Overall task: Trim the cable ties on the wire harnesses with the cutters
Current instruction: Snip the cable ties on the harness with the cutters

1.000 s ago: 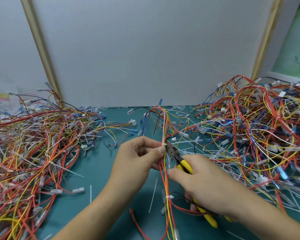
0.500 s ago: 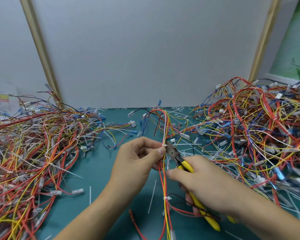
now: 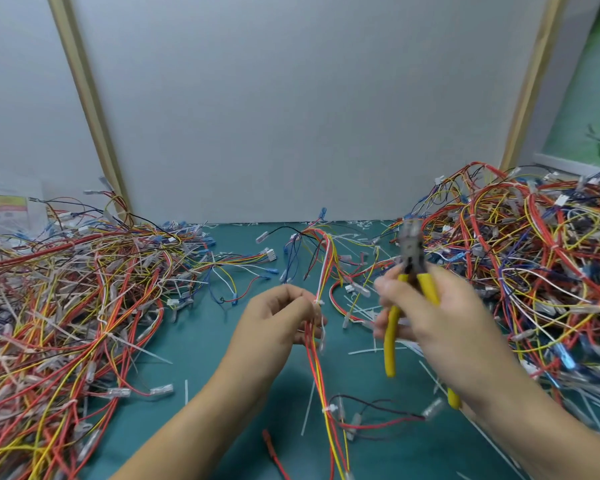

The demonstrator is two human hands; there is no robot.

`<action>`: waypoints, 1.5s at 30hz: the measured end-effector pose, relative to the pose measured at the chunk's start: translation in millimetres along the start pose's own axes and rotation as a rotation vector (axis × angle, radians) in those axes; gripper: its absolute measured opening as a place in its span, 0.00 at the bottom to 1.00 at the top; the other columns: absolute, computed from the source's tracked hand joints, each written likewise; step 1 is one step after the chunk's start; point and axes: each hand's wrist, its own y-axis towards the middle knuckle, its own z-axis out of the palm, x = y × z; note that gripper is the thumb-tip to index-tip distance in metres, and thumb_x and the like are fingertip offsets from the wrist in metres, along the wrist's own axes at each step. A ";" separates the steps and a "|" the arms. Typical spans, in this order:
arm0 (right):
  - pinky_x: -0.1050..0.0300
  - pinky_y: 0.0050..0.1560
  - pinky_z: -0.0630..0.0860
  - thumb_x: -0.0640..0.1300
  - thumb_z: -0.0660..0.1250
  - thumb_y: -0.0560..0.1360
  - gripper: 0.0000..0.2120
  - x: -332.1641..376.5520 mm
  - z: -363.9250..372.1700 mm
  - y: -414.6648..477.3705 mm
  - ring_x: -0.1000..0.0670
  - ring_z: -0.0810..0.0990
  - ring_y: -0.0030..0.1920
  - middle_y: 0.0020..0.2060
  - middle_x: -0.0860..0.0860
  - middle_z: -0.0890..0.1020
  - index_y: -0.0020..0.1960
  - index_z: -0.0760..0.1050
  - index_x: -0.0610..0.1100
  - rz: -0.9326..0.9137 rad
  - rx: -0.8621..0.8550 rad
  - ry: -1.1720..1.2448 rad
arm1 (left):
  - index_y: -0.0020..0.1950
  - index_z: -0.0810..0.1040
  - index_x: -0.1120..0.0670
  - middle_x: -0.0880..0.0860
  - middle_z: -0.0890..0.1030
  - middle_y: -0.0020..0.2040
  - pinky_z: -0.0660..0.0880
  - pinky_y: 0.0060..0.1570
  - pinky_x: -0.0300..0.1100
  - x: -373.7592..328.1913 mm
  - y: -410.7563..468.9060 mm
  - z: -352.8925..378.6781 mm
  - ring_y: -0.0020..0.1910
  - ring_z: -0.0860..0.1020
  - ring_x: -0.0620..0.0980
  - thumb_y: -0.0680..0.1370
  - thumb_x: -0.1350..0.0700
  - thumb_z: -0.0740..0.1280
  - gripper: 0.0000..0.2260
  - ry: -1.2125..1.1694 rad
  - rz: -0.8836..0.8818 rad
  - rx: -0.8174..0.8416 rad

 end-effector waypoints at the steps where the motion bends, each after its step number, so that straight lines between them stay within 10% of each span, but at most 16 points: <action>1: 0.42 0.42 0.84 0.44 0.70 0.75 0.04 0.7 -2.6 2.7 0.48 0.81 0.34 0.31 0.48 0.81 0.43 0.77 0.46 -0.049 -0.094 0.006 | 0.39 0.76 0.60 0.57 0.78 0.33 0.75 0.33 0.41 -0.1 -1.6 -0.1 0.29 0.75 0.51 0.68 0.60 0.66 0.03 0.013 -0.012 0.040; 11: 0.56 0.34 0.80 0.44 0.71 0.76 0.09 -15.1 1.3 8.3 0.50 0.79 0.34 0.36 0.43 0.82 0.48 0.80 0.37 0.213 0.139 -0.049 | 0.44 0.73 0.62 0.57 0.78 0.39 0.73 0.41 0.37 -5.8 -16.8 0.9 0.37 0.74 0.50 0.73 0.61 0.66 0.04 0.207 -0.041 0.654; 16: 0.49 0.40 0.84 0.39 0.73 0.73 0.05 -14.4 1.6 4.9 0.49 0.82 0.36 0.36 0.45 0.82 0.48 0.79 0.42 0.147 0.142 -0.034 | 0.43 0.78 0.62 0.56 0.79 0.37 0.74 0.35 0.44 -6.9 -9.4 1.9 0.35 0.78 0.51 0.76 0.41 0.70 0.22 0.193 -0.020 0.322; 40: 0.61 0.30 0.67 0.60 0.67 0.74 0.16 -14.2 1.5 -14.7 0.55 0.67 0.25 0.24 0.55 0.72 0.37 0.72 0.50 -0.125 0.327 -0.630 | 0.49 0.80 0.57 0.54 0.79 0.35 0.79 0.37 0.38 -5.0 -3.8 -5.7 0.38 0.81 0.50 0.75 0.64 0.72 0.05 0.099 0.342 -0.060; 45: 0.42 0.37 0.79 0.54 0.67 0.74 0.06 -11.1 1.2 -10.9 0.43 0.78 0.32 0.31 0.46 0.79 0.44 0.76 0.51 -0.207 0.168 -0.391 | 0.44 0.79 0.57 0.58 0.81 0.40 0.77 0.33 0.38 -5.6 -2.3 -7.3 0.37 0.80 0.49 0.75 0.66 0.72 0.05 0.032 0.272 -0.087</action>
